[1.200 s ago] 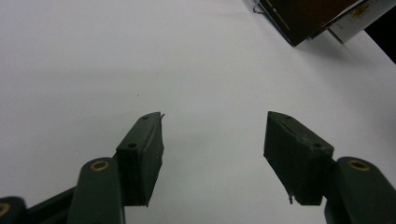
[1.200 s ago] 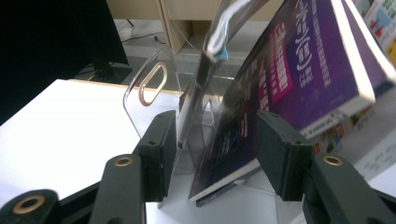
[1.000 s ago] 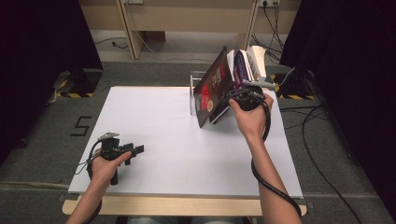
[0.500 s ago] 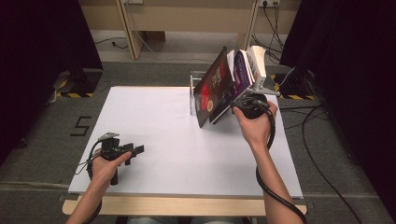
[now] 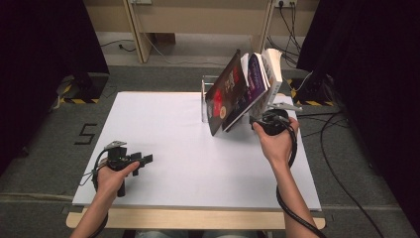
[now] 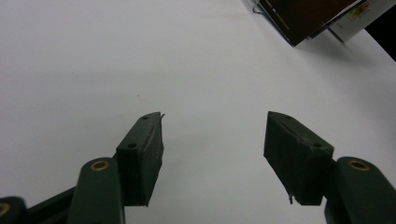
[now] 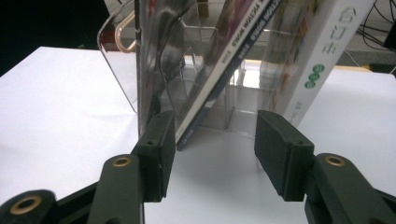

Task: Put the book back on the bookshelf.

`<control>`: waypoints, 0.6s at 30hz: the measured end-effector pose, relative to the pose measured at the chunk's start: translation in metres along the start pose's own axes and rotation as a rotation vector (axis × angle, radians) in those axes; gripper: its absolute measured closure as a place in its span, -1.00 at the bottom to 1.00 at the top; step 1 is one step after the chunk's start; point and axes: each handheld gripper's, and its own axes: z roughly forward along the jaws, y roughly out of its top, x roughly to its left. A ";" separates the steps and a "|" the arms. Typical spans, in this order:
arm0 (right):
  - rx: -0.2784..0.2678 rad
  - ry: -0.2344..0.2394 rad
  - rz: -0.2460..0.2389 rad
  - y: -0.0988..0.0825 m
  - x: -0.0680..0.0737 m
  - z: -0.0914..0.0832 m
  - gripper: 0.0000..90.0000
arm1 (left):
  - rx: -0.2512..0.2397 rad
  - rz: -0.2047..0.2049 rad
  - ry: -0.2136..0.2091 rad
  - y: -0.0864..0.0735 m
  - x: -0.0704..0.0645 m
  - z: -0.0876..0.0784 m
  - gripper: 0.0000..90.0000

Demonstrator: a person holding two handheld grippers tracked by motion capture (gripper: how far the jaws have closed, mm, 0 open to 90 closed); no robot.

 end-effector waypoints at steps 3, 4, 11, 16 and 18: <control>0.006 -0.001 0.002 -0.005 -0.002 -0.001 0.08 | 0.000 0.000 0.000 0.000 0.000 0.000 -0.19; 0.009 0.000 0.005 -0.006 -0.002 -0.001 0.08 | 0.000 0.000 0.000 0.000 0.000 0.000 -0.19; 0.022 -0.006 0.006 -0.016 -0.006 -0.004 0.07 | -0.001 0.003 0.001 0.000 0.000 -0.001 -0.19; 0.028 -0.011 0.007 -0.022 -0.009 -0.007 0.06 | -0.001 0.005 0.001 0.001 0.000 -0.001 -0.19; 0.031 -0.012 0.007 -0.025 -0.010 -0.008 0.06 | -0.001 0.005 0.000 0.001 -0.001 -0.001 -0.19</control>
